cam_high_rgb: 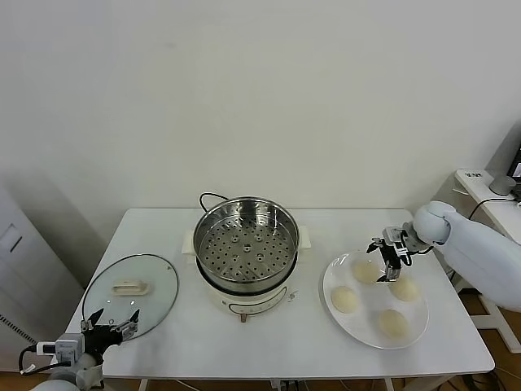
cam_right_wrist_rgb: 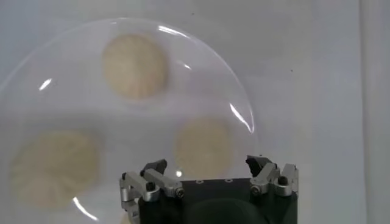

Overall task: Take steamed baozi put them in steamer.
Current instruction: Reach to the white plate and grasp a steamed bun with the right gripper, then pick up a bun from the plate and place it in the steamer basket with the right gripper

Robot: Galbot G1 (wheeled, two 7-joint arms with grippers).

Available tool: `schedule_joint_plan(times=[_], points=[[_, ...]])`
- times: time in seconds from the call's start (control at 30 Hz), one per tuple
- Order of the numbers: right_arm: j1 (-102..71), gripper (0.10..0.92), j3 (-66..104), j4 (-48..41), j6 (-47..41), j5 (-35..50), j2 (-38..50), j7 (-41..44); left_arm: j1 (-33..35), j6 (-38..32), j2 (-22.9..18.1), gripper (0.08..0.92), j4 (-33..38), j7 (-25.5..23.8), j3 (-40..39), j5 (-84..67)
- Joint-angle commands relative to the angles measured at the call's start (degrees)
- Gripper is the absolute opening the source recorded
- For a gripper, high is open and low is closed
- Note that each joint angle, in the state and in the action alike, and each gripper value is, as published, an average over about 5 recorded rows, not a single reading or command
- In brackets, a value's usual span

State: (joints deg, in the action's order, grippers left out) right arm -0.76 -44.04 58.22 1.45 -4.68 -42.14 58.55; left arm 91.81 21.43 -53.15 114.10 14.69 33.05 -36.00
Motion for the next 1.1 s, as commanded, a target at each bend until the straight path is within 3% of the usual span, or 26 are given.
schedule_joint_plan(times=[0.03,0.2,0.63,0.77,1.1], points=[[-0.23,0.823,-0.73,-4.42,0.72,-2.36,-4.55,-0.10,0.02,-0.02,0.05,0.823,0.06,-0.03,-0.01,0.04],[-0.80,0.793,-0.15,-5.44,0.68,-4.04,-5.61,0.46,0.14,-0.06,0.07,0.823,0.21,-0.03,0.11,0.04],[-0.98,0.602,1.31,-4.99,0.60,-4.46,-5.47,2.07,0.52,-0.09,0.03,0.823,0.45,0.30,0.25,0.00],[0.68,0.526,-0.48,-3.10,0.34,-2.98,-4.26,3.12,0.61,-0.02,-0.09,0.823,0.56,0.51,0.36,-0.02],[14.03,0.470,-10.87,7.22,-0.02,4.93,2.74,4.12,0.61,0.08,-0.26,0.823,0.73,0.79,0.24,-0.04]])
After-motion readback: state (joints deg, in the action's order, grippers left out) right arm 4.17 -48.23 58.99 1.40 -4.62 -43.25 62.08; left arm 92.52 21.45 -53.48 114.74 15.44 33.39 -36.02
